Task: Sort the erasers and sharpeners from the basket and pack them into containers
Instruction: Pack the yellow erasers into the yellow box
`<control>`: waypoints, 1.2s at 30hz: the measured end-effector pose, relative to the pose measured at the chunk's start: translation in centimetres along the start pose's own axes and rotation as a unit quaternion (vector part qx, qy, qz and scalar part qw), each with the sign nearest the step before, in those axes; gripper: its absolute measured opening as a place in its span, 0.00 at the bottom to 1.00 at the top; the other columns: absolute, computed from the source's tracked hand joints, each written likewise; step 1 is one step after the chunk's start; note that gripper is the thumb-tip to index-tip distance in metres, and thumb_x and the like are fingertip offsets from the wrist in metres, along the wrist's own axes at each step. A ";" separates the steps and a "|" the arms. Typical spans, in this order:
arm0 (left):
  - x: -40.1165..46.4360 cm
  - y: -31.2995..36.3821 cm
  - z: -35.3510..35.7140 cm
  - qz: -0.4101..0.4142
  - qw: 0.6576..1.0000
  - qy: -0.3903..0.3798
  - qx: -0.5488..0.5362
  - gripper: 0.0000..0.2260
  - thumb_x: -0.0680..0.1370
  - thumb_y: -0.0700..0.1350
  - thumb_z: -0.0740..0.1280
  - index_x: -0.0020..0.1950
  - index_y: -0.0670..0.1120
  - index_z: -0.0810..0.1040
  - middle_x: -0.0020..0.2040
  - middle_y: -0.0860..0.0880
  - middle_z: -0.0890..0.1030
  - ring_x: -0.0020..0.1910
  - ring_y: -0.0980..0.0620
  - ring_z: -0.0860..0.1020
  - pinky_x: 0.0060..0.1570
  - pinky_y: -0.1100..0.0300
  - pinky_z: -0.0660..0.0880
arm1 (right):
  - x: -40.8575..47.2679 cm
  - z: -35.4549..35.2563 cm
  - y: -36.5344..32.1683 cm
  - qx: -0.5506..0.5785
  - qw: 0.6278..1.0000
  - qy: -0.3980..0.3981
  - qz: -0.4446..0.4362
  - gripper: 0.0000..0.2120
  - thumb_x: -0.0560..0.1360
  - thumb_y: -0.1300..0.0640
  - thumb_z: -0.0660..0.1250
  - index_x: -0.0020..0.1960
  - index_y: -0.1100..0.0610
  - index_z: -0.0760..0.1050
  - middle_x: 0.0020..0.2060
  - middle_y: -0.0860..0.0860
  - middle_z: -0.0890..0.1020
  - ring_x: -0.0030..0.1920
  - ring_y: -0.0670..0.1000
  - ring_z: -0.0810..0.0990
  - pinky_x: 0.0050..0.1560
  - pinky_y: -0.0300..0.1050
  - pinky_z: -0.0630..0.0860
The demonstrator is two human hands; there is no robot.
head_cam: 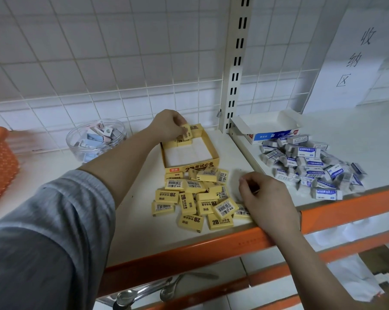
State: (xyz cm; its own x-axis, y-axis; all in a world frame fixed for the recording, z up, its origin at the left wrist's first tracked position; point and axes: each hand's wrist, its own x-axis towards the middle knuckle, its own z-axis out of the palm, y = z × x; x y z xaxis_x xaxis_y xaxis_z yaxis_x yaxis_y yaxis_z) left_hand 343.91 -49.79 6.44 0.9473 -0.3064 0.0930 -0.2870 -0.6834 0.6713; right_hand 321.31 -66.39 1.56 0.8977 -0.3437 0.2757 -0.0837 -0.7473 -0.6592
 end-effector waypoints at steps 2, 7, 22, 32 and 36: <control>-0.1 -0.1 0.3 -0.024 0.999 0.032 -0.030 0.09 0.73 0.42 0.71 0.50 0.45 0.74 0.40 0.53 0.75 0.34 0.60 0.73 0.29 0.71 0.69 | 0.0 0.1 0.1 0.002 1.000 0.000 -0.002 0.08 0.77 0.56 0.63 0.42 0.53 0.79 0.34 0.48 0.82 0.35 0.47 0.79 0.36 0.47 0.76; -0.6 -0.6 1.3 0.016 0.999 0.039 0.007 0.12 0.74 0.44 0.70 0.58 0.49 0.78 0.36 0.57 0.74 0.33 0.61 0.72 0.26 0.77 0.65 | 0.0 0.1 0.2 0.005 1.000 0.004 -0.005 0.08 0.77 0.56 0.63 0.41 0.53 0.79 0.33 0.48 0.81 0.34 0.47 0.79 0.36 0.47 0.76; -2.0 -2.4 1.8 0.023 0.963 0.095 0.253 0.19 0.73 0.57 0.68 0.60 0.50 0.77 0.59 0.49 0.75 0.60 0.47 0.71 0.55 0.52 0.70 | 0.0 0.1 0.4 0.007 1.000 -0.004 -0.013 0.08 0.77 0.55 0.63 0.40 0.52 0.78 0.33 0.48 0.81 0.34 0.47 0.78 0.36 0.48 0.76; -3.1 -3.0 -0.7 -0.007 0.963 0.067 0.260 0.19 0.72 0.51 0.72 0.62 0.51 0.77 0.59 0.49 0.77 0.59 0.48 0.74 0.46 0.58 0.69 | 0.0 0.2 0.5 0.012 1.000 0.000 -0.029 0.08 0.76 0.57 0.64 0.39 0.52 0.78 0.33 0.48 0.81 0.34 0.47 0.78 0.36 0.48 0.76; -2.8 -2.9 -0.5 -0.028 0.969 0.061 0.239 0.18 0.71 0.48 0.72 0.60 0.50 0.78 0.57 0.49 0.78 0.58 0.49 0.74 0.48 0.57 0.73 | 0.0 0.2 0.5 0.013 1.000 -0.001 -0.026 0.07 0.76 0.56 0.64 0.40 0.52 0.78 0.33 0.48 0.81 0.35 0.48 0.79 0.36 0.48 0.76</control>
State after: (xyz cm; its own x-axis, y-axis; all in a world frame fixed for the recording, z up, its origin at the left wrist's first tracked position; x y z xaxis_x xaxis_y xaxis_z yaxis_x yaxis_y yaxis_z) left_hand 342.16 -46.58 4.60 0.9649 -0.1983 0.1724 -0.2392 -0.9343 0.2644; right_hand 321.34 -66.61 1.09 0.9012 -0.3037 0.3093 -0.0257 -0.7497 -0.6612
